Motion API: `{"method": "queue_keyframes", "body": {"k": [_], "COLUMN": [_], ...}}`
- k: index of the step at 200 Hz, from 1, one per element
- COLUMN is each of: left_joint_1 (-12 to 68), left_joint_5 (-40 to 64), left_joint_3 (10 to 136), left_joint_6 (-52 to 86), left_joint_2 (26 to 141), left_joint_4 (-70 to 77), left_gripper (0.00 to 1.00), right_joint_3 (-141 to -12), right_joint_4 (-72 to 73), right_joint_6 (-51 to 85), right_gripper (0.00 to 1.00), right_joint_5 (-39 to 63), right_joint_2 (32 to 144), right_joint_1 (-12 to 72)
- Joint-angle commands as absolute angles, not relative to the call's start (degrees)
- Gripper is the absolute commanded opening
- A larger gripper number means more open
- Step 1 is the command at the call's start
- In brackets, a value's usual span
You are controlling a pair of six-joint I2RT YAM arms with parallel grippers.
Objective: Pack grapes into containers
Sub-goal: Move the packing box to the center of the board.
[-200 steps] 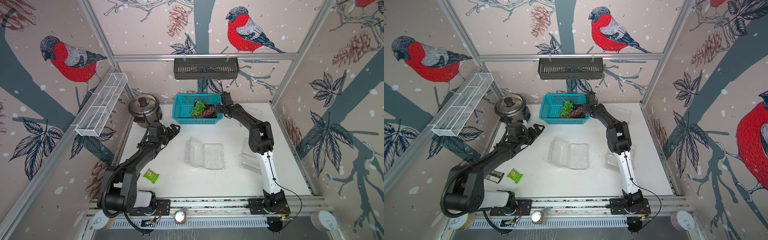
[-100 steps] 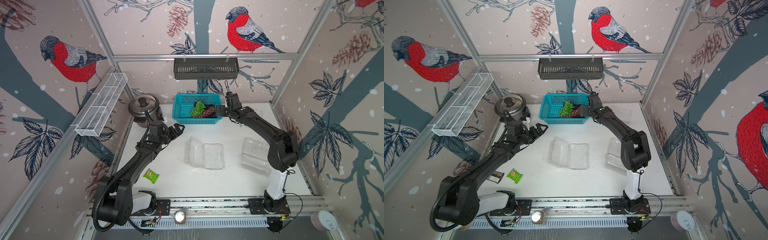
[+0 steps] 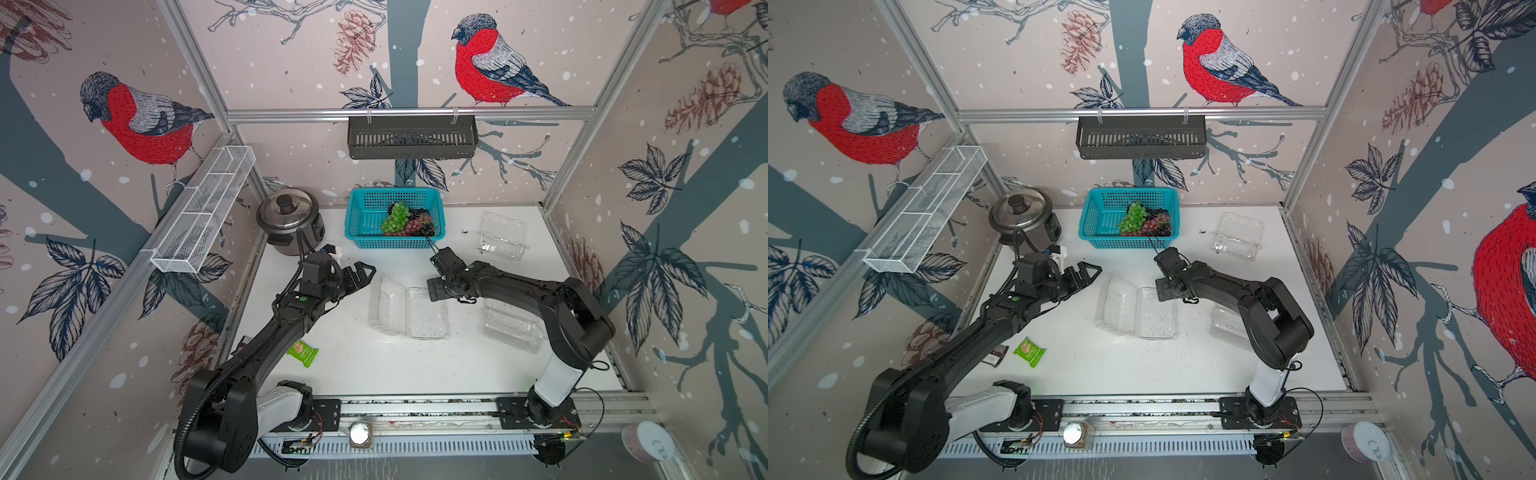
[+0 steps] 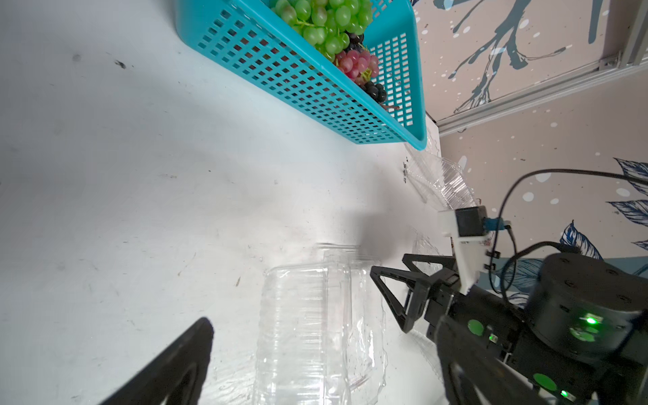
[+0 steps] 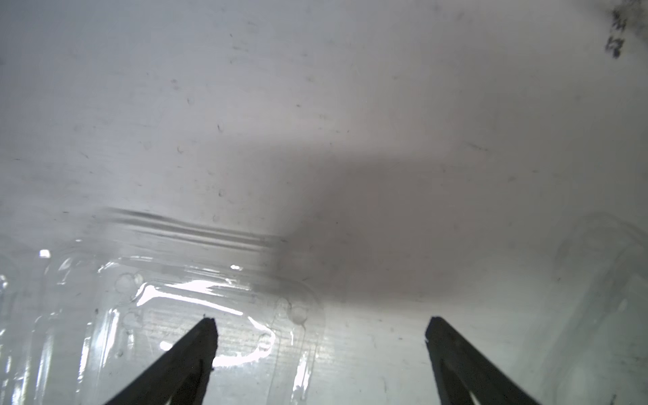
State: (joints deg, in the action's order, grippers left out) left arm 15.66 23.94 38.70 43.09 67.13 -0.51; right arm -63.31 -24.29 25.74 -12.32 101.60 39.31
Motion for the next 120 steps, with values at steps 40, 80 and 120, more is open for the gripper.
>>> {"method": "queue_keyframes", "body": {"k": [40,80,120], "left_joint_1": [17.58,17.58,17.59], "left_joint_5": [24.15,24.60,27.51], "left_joint_3": [39.54,40.64,39.77], "left_joint_6": [43.78,43.39,44.41], "left_joint_2": [67.40,68.77,69.20], "left_joint_4": [-0.98,-1.79,-0.13], "left_gripper": [0.98,0.98,0.98], "right_joint_3": [-60.86,-60.96,-67.76], "right_joint_4": [-24.09,-21.25,-20.38], "right_joint_6": [29.67,27.26,20.86], "right_gripper": [0.66,0.46,0.29], "right_joint_5": [-15.70,-15.73,-17.06], "right_joint_2": [103.27,103.61,108.16], "right_joint_1": [41.44,40.11,38.33]}}
